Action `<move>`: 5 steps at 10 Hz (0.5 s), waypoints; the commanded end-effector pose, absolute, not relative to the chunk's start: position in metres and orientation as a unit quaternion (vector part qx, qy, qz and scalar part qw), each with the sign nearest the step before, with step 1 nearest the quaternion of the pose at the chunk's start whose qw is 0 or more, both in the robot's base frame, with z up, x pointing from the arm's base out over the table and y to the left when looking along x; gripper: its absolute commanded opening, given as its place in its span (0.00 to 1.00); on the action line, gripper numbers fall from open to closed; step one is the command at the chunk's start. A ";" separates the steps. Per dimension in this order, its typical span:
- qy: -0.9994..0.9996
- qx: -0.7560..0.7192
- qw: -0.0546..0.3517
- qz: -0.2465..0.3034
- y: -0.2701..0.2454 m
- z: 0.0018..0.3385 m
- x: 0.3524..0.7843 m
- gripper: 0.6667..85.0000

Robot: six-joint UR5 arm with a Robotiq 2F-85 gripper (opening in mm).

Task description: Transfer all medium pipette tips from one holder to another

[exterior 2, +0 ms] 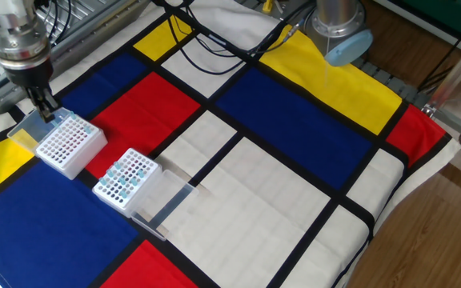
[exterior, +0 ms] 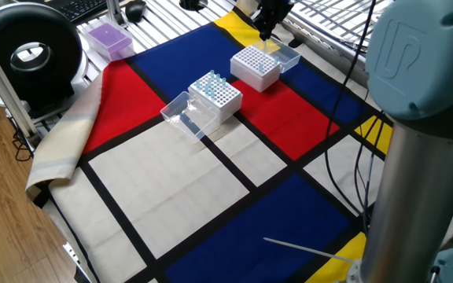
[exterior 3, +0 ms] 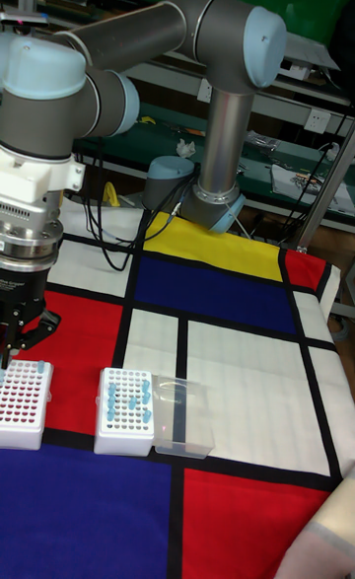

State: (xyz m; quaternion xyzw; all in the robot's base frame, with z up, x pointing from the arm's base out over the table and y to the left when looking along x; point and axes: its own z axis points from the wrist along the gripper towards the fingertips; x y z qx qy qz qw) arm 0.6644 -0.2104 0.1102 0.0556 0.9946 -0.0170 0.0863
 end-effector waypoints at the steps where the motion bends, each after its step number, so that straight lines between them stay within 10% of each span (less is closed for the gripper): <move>1: 0.994 0.059 0.095 -0.011 -0.210 0.104 0.665 0.08; 5: 0.993 0.059 0.100 -0.008 -0.212 0.097 0.662 0.07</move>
